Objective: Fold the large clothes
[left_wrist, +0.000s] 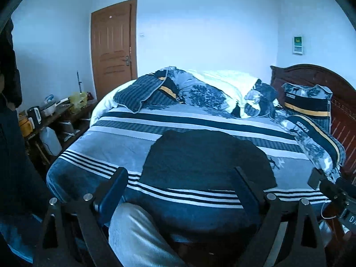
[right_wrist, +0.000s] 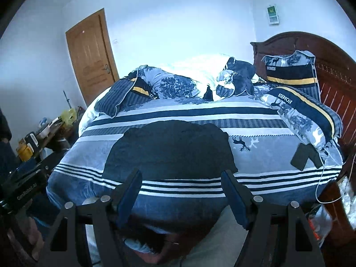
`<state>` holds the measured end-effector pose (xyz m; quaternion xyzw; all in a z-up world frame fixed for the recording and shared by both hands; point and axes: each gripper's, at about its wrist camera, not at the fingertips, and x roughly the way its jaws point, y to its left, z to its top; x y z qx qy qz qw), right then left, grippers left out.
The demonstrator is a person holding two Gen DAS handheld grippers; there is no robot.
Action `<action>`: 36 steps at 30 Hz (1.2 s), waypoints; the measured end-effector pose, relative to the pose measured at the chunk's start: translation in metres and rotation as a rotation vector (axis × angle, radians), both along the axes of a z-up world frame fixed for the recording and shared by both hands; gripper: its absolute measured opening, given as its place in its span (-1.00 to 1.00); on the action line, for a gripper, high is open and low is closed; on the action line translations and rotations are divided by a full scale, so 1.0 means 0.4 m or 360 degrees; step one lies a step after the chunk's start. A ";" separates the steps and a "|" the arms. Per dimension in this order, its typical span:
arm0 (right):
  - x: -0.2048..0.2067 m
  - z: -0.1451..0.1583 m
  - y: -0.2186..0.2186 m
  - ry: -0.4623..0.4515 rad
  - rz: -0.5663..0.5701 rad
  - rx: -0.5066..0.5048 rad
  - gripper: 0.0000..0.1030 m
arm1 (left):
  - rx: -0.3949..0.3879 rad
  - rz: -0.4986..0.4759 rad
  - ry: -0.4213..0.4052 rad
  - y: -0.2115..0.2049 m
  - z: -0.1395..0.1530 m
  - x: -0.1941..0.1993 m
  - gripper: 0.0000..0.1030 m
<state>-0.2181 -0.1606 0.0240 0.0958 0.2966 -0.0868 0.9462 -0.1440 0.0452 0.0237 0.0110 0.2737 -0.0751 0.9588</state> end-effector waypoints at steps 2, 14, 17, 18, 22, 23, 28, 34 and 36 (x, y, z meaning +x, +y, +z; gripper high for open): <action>-0.008 -0.001 0.005 -0.0003 0.0017 -0.0001 0.49 | 0.0008 -0.0012 0.0001 -0.008 0.005 -0.008 0.82; -0.025 0.014 0.048 -0.0005 0.0045 -0.0065 0.49 | 0.0019 -0.0005 -0.0032 -0.009 0.029 -0.064 0.82; -0.027 0.012 0.054 -0.0002 0.0054 -0.0071 0.49 | 0.0041 0.0003 -0.0040 -0.009 0.028 -0.071 0.82; -0.025 0.011 0.055 0.0002 0.0055 -0.0071 0.49 | 0.0044 0.0000 -0.0036 -0.010 0.027 -0.070 0.83; -0.017 0.007 0.051 0.0012 0.0050 -0.0061 0.49 | 0.0043 0.0001 -0.0007 -0.010 0.018 -0.059 0.83; -0.016 0.005 0.051 0.0017 0.0050 -0.0059 0.49 | 0.0034 -0.0001 0.0009 -0.010 0.014 -0.055 0.83; -0.011 -0.005 0.051 0.0040 0.0058 -0.0048 0.49 | 0.0031 0.0005 0.0047 -0.009 0.000 -0.047 0.83; -0.011 -0.008 0.054 0.0043 0.0067 -0.0056 0.49 | 0.0041 0.0021 0.0044 -0.010 0.000 -0.048 0.83; -0.009 -0.008 0.054 0.0045 0.0064 -0.0060 0.49 | 0.0038 0.0016 0.0049 -0.010 0.000 -0.047 0.83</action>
